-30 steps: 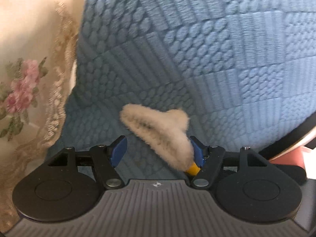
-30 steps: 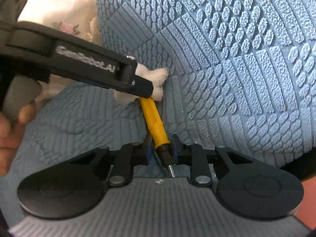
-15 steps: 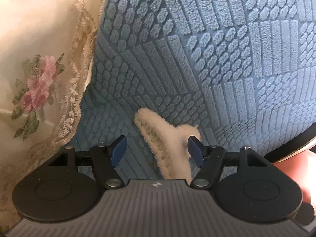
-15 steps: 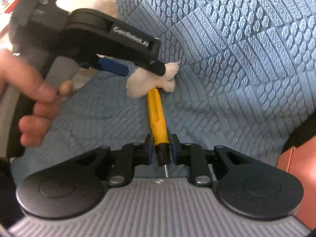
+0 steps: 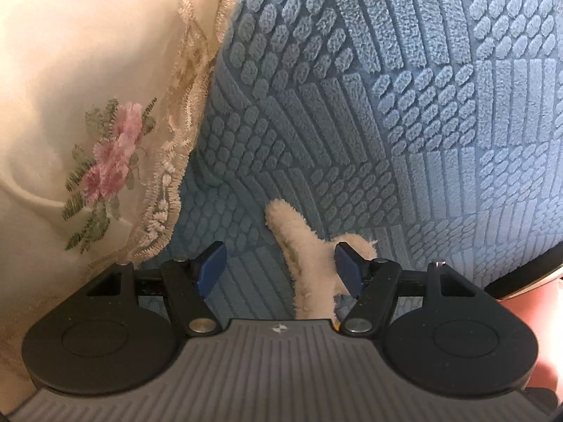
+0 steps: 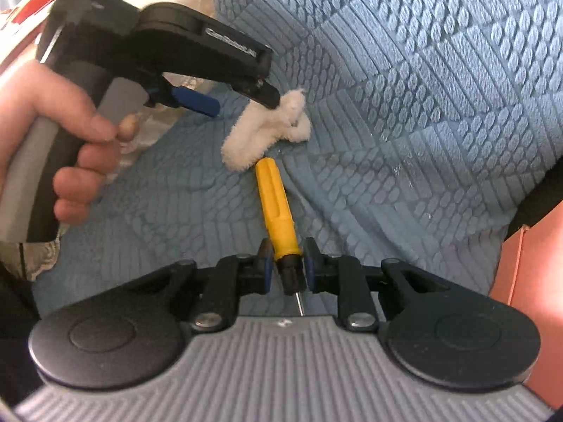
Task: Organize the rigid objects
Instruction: 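Grasp the white fluffy plush with the left tool while the right tool grasps the yellow screwdriver, then lift the plush with the left tool while the right tool lifts the screwdriver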
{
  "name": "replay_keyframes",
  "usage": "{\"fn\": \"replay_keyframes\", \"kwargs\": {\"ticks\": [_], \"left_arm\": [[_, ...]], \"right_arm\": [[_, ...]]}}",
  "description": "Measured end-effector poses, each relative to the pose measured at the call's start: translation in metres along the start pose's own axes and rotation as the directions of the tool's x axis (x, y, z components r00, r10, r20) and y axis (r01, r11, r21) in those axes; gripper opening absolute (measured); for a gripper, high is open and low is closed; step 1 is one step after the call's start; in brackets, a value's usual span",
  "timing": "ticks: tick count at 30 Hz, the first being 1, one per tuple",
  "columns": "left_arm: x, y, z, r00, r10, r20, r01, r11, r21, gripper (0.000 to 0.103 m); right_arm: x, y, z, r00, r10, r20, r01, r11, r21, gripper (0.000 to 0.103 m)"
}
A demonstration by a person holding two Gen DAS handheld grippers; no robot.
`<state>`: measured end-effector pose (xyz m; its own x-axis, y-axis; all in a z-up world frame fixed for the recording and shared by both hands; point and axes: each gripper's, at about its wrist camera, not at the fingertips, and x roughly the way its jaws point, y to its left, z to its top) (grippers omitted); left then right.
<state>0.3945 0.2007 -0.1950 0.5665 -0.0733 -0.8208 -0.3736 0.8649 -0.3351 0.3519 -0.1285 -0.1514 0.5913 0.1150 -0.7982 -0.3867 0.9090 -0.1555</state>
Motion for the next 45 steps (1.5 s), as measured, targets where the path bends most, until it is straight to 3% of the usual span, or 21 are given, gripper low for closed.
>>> {"fn": "replay_keyframes", "kwargs": {"ticks": [6,11,18,21,25,29,35,45], "left_arm": [[-0.007,0.003,-0.002,0.998,-0.055,-0.029,0.054,0.998,-0.023,0.071],[-0.009,0.001,-0.007,0.997,-0.077,-0.029,0.077,0.997,-0.005,0.051],[-0.013,-0.017,-0.026,0.994,-0.097,-0.040,0.100,0.994,0.055,0.038],[-0.015,-0.023,-0.035,0.995,-0.081,-0.053,0.085,0.993,0.083,0.038],[-0.014,-0.035,-0.043,0.998,-0.041,-0.053,0.048,0.990,0.135,0.022],[-0.019,-0.036,-0.050,0.999,-0.024,-0.041,0.030,0.991,0.134,0.016],[-0.047,-0.024,-0.062,0.999,-0.030,-0.025,0.032,0.995,0.097,0.015],[-0.090,-0.017,-0.120,0.998,-0.054,-0.013,0.055,0.997,0.053,0.015]], "right_arm": [[0.013,0.004,0.000,1.000,0.016,-0.022,-0.017,0.999,-0.033,0.023],[0.015,0.006,0.003,1.000,0.007,-0.018,-0.007,1.000,-0.027,0.022],[0.013,0.012,0.002,1.000,-0.012,0.003,0.012,0.998,-0.054,0.022],[0.011,0.011,0.002,1.000,-0.013,0.004,0.013,0.999,-0.040,0.022],[0.002,0.010,0.001,1.000,-0.019,0.011,0.019,1.000,-0.024,0.022],[-0.009,0.012,-0.002,0.999,-0.024,0.025,0.024,1.000,-0.001,0.022],[-0.027,0.021,-0.013,0.997,-0.049,0.054,0.049,0.999,0.009,0.022],[-0.056,0.050,-0.053,0.991,-0.114,0.067,0.115,0.993,-0.008,0.022]]}}
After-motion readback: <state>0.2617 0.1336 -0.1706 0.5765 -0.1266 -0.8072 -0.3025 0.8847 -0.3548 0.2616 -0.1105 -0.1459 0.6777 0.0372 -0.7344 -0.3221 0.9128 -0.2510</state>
